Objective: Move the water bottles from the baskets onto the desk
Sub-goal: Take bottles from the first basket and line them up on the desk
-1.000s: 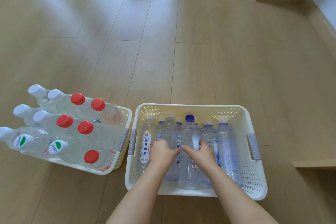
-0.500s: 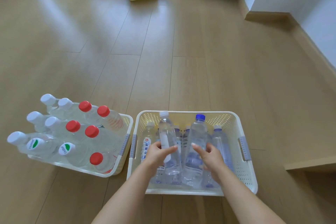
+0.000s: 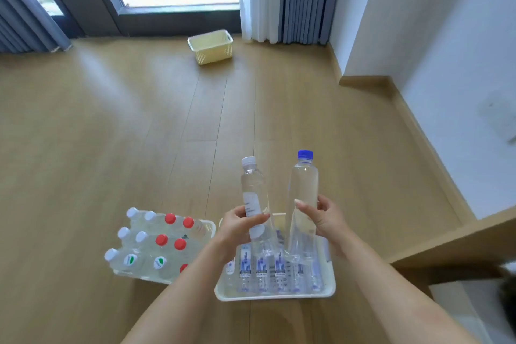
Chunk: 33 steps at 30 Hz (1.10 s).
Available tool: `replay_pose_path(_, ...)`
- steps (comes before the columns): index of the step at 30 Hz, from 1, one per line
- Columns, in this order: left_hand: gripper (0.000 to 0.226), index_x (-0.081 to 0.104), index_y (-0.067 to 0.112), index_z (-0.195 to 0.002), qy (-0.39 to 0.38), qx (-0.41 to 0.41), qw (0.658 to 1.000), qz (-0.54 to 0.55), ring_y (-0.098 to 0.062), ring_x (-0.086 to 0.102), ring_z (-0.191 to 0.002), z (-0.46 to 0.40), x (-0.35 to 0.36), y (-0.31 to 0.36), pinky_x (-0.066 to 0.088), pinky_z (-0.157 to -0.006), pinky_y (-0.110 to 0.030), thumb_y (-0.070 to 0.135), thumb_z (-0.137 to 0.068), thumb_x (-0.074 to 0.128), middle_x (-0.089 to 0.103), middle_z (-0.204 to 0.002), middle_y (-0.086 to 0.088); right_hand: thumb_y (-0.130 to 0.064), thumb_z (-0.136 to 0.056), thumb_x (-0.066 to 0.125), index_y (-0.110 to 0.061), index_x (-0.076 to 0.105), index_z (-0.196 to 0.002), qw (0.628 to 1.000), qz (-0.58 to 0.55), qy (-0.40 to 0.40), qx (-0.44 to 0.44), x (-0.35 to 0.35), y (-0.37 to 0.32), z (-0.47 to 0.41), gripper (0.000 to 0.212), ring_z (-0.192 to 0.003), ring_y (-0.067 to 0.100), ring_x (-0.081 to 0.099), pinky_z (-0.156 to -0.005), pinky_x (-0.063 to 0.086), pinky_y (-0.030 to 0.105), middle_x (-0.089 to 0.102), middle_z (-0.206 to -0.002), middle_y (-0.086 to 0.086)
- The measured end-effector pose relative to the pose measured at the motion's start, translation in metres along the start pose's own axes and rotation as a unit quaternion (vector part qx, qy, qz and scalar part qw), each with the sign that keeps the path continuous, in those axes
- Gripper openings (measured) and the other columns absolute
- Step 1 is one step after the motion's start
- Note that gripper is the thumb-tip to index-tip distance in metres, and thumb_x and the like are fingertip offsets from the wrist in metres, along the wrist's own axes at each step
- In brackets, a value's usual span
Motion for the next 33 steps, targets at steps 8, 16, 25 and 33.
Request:
replay_pose_path(8, 0.021, 0.066, 0.014, -0.094, -0.012, 0.057, 0.998, -0.021, -0.019, 0.066, -0.084, 0.157, 0.044, 0.206, 0.053, -0.084, -0.039, 0.017, -0.076, 0.076, 0.069, -0.091, -0.005, -0.041, -0.072, 0.077, -0.028, 0.065, -0.1, 0.998, 0.002, 0.025, -0.06, -0.047, -0.221, 0.137, 0.033, -0.089, 0.019, 0.068, -0.08, 0.054, 0.038, 0.068, -0.095, 0.002)
replay_pose_path(16, 0.014, 0.067, 0.016, -0.087, -0.068, 0.128, 0.989, -0.039, -0.015, 0.065, -0.077, 0.276, 0.095, 0.35, 0.053, -0.071, -0.028, 0.014, -0.077, 0.075, 0.068, -0.087, -0.003, -0.029, -0.081, 0.073, -0.021, 0.059, -0.115, 0.984, 0.0, 0.092, -0.151, -0.097, -0.383, 0.271, 0.038, -0.092, 0.016, 0.066, -0.075, 0.054, 0.031, 0.066, -0.107, 0.004)
replay_pose_path(25, 0.028, 0.068, 0.011, -0.097, -0.164, 0.154, 0.967, -0.119, -0.021, 0.066, -0.088, 0.338, 0.15, 0.358, 0.053, -0.07, -0.026, 0.016, -0.072, 0.08, 0.069, -0.095, -0.008, -0.042, -0.071, 0.077, -0.016, 0.054, -0.125, 0.946, -0.012, 0.282, -0.159, -0.148, -0.365, 0.386, 0.064, -0.094, 0.019, 0.064, -0.082, 0.055, 0.038, 0.066, -0.103, 0.0)
replay_pose_path(33, 0.033, 0.067, 0.01, -0.101, -0.302, 0.172, 0.91, -0.228, -0.021, 0.067, -0.089, 0.401, 0.247, 0.321, 0.055, -0.074, -0.029, 0.016, -0.071, 0.08, 0.07, -0.097, -0.009, -0.039, -0.069, 0.08, -0.017, 0.057, -0.12, 0.894, -0.045, 0.425, -0.133, -0.197, -0.302, 0.505, 0.06, -0.099, 0.017, 0.064, -0.079, 0.052, 0.029, 0.066, -0.107, -0.002)
Point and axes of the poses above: each hand's wrist, its own z-axis away from the middle knuckle, its own x-axis out of the palm, y = z × x, the point moved 8 cm from there along -z, towards the middle knuckle
